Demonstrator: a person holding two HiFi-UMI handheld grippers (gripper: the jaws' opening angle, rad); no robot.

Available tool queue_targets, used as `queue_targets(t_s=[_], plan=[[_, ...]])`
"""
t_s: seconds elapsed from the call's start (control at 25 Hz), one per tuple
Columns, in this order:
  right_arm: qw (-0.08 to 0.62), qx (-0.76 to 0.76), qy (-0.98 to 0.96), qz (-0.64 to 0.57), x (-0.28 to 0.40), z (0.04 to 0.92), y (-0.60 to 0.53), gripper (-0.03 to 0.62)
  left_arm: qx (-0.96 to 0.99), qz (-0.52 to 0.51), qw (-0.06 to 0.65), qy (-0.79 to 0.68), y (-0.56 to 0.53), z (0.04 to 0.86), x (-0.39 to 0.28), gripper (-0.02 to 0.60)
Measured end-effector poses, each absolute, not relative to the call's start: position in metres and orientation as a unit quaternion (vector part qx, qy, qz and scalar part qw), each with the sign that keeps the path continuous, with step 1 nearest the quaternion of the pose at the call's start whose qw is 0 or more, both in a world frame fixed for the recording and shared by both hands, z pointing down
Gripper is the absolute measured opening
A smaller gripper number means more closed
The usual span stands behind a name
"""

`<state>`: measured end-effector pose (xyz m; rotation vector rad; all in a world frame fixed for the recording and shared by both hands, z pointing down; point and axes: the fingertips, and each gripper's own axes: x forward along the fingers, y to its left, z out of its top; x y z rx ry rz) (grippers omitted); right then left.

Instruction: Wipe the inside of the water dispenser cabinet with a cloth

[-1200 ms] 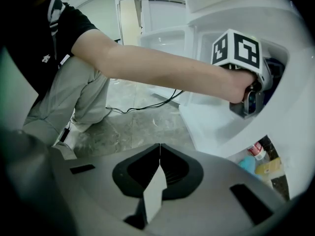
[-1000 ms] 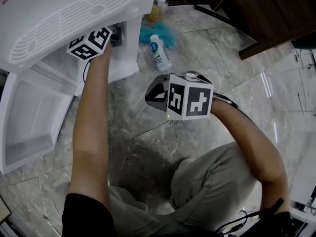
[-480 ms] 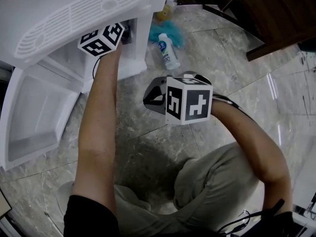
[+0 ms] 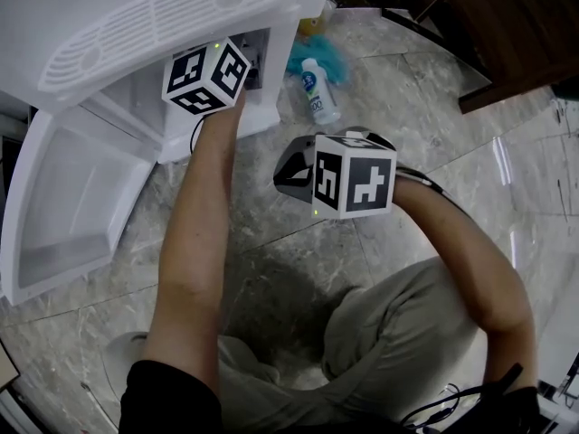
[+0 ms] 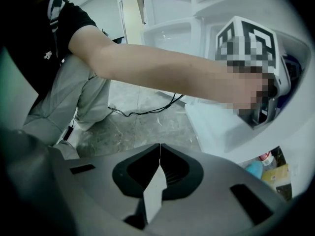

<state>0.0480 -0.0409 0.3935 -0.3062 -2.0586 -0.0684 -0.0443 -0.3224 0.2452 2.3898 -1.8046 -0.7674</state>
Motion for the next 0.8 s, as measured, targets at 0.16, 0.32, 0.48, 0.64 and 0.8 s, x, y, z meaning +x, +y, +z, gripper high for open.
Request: queue_targets(t_s=[0.16,0.32,0.48,0.64,0.8], plan=[[0.507,-0.125,-0.853,-0.028,0.048,0.395,-0.04,-0.002,0.772,-0.24,0.026,-0.588,-0.339,0.239,-0.054,0.103],[0.511,-0.105,-0.853,-0.016,0.059,0.398,-0.05,-0.002,0.78,-0.246,0.031,-0.574,-0.349,0.237,-0.059,0.103],[0.521,-0.088,-0.849,-0.001,0.072,0.405,-0.057,-0.002,0.786,-0.246,0.039,-0.566,-0.342,0.241,-0.054,0.103],[0.521,-0.061,-0.851,0.01,0.079,0.404,-0.079,-0.002,0.814,-0.224,0.026,-0.535,-0.316,0.245,-0.042,0.103],[0.498,0.035,-0.866,0.028,0.085,0.394,-0.125,-0.002,0.854,-0.18,0.002,-0.488,-0.281,0.25,-0.023,0.103]])
